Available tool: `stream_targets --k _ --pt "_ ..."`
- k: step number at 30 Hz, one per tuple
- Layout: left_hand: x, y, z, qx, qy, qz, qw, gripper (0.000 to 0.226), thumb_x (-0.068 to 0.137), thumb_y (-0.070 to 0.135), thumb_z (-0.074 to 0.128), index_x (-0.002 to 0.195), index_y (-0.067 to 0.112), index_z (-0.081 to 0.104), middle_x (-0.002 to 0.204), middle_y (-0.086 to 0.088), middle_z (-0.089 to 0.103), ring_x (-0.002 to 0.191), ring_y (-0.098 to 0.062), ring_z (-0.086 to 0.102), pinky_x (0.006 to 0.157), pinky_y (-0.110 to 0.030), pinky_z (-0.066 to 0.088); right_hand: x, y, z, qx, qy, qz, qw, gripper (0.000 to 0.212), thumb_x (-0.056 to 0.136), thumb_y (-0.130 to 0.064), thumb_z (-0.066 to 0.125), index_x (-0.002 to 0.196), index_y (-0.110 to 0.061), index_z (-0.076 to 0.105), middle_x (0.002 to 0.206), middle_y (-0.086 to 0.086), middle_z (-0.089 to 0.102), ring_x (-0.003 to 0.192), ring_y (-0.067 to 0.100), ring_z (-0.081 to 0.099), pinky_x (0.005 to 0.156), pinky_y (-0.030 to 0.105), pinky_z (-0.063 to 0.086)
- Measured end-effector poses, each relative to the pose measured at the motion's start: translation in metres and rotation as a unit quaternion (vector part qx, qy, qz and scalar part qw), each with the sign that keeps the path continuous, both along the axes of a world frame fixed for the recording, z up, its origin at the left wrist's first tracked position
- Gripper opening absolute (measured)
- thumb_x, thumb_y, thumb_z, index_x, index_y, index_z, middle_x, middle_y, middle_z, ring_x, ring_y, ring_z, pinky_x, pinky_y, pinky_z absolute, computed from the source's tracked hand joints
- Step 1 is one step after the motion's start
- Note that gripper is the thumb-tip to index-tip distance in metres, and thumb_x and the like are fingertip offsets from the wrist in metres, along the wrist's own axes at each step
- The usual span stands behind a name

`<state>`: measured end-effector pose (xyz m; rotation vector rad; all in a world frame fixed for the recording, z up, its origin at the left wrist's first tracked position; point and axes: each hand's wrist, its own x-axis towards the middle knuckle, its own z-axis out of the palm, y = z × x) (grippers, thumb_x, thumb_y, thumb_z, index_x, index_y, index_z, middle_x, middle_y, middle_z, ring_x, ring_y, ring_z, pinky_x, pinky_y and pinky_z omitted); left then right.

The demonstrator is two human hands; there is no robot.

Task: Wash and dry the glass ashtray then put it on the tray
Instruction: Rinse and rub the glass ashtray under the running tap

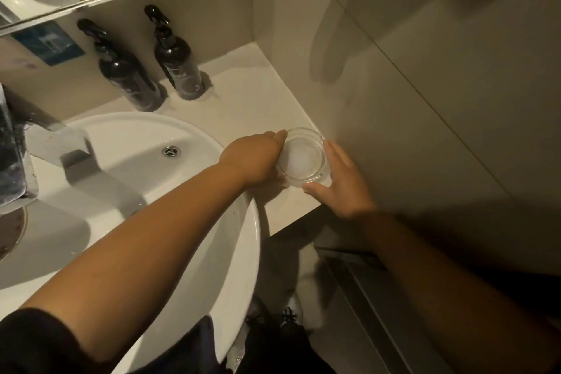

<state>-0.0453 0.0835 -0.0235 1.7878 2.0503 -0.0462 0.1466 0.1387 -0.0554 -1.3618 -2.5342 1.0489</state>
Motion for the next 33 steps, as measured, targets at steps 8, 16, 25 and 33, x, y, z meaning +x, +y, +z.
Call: stream_targets --k 8,16,25,33 --pt "-0.016 -0.034 0.038 0.113 -0.165 0.065 0.978 0.096 0.076 0.037 0.081 0.152 0.016 0.026 0.150 -0.009 0.042 0.135 -0.024 0.043 0.107 -0.030 0.034 -0.015 0.002 0.050 0.058 0.038 0.040 0.997 0.095 0.079 -0.044 0.076 0.153 -0.018 0.022 0.157 0.000 0.027 0.140 0.017 0.033 0.111 0.030 0.032" --pt "-0.018 -0.098 0.065 0.152 -0.322 0.205 0.912 0.100 0.078 0.026 0.081 0.155 0.025 0.016 0.158 0.000 0.026 0.137 -0.014 0.043 0.114 -0.030 0.035 -0.035 -0.031 0.103 0.040 0.048 0.108 0.992 0.093 0.081 -0.041 0.076 0.153 -0.023 0.021 0.160 -0.006 0.022 0.143 0.015 0.028 0.109 0.027 0.028" --pt "-0.006 -0.199 0.066 0.151 -0.428 0.365 0.813 0.095 0.080 0.016 0.079 0.152 0.036 0.020 0.150 0.015 0.038 0.128 -0.011 0.053 0.108 -0.042 0.045 -0.064 -0.088 0.111 -0.001 0.042 0.239 0.970 0.091 0.080 -0.040 0.077 0.152 -0.027 0.024 0.157 -0.007 0.029 0.139 0.015 0.034 0.108 0.025 0.027" --pt "-0.007 -0.276 0.064 0.203 -0.415 0.420 0.781 0.075 0.085 0.021 0.075 0.137 0.049 0.030 0.135 0.023 0.045 0.126 -0.004 0.048 0.096 -0.013 0.043 -0.097 -0.148 0.095 -0.022 0.058 0.315 0.947 0.090 0.081 -0.040 0.076 0.152 -0.030 0.022 0.158 -0.008 0.027 0.141 0.014 0.032 0.109 0.026 0.028"
